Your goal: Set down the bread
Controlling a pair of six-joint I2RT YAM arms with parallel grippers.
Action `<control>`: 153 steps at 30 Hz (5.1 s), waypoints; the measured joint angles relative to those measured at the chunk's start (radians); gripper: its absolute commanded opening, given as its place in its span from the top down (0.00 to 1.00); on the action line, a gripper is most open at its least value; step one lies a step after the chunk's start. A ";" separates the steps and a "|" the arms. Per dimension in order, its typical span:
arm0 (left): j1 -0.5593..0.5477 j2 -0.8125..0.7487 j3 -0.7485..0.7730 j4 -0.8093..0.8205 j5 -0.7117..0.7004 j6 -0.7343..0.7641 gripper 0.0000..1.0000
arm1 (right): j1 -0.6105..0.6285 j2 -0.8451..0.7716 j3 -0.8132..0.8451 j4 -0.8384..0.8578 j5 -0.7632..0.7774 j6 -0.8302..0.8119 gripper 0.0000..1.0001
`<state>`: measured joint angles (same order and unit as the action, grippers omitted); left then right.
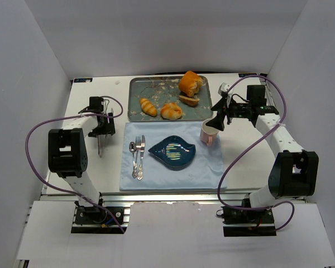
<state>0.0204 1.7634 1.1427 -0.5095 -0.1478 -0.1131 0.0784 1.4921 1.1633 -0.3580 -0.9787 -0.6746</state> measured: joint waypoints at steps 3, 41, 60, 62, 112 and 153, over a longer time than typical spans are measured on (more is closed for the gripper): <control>0.000 0.030 0.004 -0.003 -0.013 0.020 0.15 | -0.010 0.000 0.000 0.000 -0.018 -0.006 0.11; 0.034 -0.157 0.008 0.067 0.396 -0.336 0.51 | -0.130 -0.007 -0.039 0.037 -0.102 0.061 0.10; -0.166 -0.069 0.189 0.006 0.469 -0.577 0.45 | -0.148 -0.016 -0.062 0.071 -0.128 0.088 0.11; -0.167 -0.064 0.211 -0.024 0.448 -0.576 0.45 | -0.152 -0.018 -0.067 0.071 -0.130 0.088 0.11; -0.200 -0.154 0.100 -0.021 0.512 -0.591 0.97 | -0.177 -0.037 -0.100 0.067 -0.158 0.064 0.10; -0.626 -0.450 -0.067 -0.307 0.492 -0.710 0.44 | -0.177 0.005 -0.040 -0.045 -0.229 -0.064 0.11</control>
<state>-0.6060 1.3136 1.0756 -0.8165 0.3439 -0.8234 -0.0990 1.4967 1.1229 -0.4026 -1.2079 -0.7383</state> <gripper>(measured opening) 0.567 0.895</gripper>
